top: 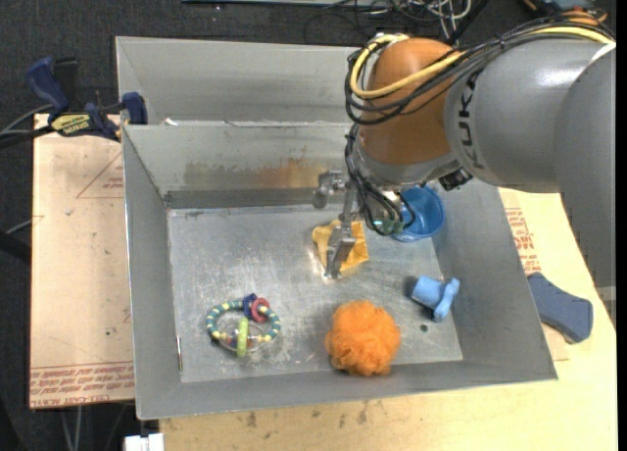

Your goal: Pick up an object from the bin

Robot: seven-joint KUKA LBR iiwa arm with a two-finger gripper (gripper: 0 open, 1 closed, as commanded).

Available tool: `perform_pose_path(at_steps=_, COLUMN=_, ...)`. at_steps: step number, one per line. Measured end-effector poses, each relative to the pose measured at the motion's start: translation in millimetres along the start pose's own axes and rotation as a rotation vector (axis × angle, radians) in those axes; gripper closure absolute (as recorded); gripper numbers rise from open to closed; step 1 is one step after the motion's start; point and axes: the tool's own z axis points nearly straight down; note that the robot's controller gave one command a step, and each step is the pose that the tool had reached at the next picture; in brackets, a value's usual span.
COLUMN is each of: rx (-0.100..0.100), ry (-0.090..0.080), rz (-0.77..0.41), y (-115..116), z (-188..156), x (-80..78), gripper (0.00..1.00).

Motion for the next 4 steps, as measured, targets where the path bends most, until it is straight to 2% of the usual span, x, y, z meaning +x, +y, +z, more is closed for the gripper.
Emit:
perform_pose_path(at_steps=2, rx=-0.002, ry=-0.011, rz=-0.014, y=-3, z=-1, x=-2.8, gripper=0.0)
perform_pose_path(at_steps=3, rx=0.003, ry=-0.01, rz=-0.199, y=-14, z=18, x=-25.2, gripper=0.0)
perform_pose_path(at_steps=4, rx=-0.001, ry=-0.011, rz=-0.213, y=-41, z=27, x=-36.0, gripper=0.0)
